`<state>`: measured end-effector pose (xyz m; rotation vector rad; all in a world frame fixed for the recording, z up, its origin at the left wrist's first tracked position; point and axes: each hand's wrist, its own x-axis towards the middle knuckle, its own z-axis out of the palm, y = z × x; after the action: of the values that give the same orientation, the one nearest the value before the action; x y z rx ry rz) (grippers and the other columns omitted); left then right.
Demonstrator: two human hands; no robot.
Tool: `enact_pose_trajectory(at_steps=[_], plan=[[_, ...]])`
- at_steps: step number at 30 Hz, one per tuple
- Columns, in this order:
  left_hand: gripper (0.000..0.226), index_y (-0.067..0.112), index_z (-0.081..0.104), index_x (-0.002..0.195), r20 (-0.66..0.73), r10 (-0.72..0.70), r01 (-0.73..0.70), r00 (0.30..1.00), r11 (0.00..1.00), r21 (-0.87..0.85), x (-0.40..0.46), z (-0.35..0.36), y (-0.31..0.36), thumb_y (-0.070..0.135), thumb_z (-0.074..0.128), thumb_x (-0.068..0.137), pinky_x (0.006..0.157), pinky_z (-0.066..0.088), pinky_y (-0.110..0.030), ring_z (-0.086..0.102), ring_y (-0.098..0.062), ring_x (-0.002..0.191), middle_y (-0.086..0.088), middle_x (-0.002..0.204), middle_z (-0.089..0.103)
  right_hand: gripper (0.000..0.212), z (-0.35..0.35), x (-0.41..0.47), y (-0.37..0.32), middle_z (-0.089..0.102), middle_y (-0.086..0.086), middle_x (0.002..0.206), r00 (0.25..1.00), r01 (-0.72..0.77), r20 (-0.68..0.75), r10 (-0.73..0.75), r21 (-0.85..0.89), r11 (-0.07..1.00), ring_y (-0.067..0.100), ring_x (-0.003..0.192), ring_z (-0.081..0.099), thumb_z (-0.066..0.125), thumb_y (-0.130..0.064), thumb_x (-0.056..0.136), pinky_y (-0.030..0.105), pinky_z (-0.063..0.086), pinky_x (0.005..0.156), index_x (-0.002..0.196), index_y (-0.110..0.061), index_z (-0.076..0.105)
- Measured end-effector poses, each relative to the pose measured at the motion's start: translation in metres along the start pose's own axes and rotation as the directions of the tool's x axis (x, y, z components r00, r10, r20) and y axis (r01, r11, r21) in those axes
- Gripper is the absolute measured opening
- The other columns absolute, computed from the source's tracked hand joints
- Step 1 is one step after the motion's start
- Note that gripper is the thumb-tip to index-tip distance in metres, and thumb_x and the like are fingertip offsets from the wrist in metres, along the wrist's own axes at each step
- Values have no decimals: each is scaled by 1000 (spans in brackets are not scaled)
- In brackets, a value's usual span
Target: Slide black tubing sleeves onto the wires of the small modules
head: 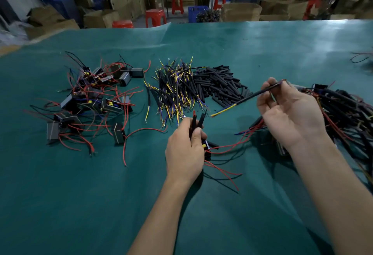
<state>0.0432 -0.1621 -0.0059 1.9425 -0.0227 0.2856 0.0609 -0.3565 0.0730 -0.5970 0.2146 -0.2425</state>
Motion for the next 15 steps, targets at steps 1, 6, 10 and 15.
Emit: enact_pose_trajectory(at_steps=[1, 6, 10, 15], plan=[[13, 23, 58, 93, 6, -7, 7, 1000, 1000, -5, 0, 0, 0, 15, 52, 101, 79, 58, -51, 66, -21, 89, 16, 82, 68, 24, 0, 0, -1, 72, 4, 75, 1000, 1, 2, -1, -15, 1000, 16, 66, 69, 45, -9, 106, 21, 53, 58, 85, -16, 53], [8, 26, 57, 94, 13, 5, -5, 1000, 1000, -8, 1, 0, 0, 24, 51, 98, 79, 58, -51, 67, -21, 88, 18, 83, 69, 17, 0, -5, 4, 72, 7, 70, 982, 177, 149, -120, -475, 862, 12, 58, 65, 54, -6, 102, 17, 44, 50, 88, -16, 57], [20, 33, 58, 104, 29, 24, -24, 999, 1000, -16, 0, 0, 3, 31, 45, 89, 76, 58, -53, 67, -25, 86, 13, 80, 69, 13, -3, -12, 34, 76, 11, 76, 944, 291, 326, -56, -739, 607, 15, 63, 70, 61, 2, 97, 20, 51, 48, 89, -8, 62], [39, 44, 55, 122, 56, 40, -38, 998, 998, -45, 0, 0, 4, 30, 44, 88, 76, 58, -55, 68, -36, 82, 3, 82, 70, 20, -8, -16, 57, 76, 10, 80, 937, 306, 349, -25, -781, 544, 19, 74, 73, 67, 4, 93, 28, 60, 60, 83, -12, 70]])
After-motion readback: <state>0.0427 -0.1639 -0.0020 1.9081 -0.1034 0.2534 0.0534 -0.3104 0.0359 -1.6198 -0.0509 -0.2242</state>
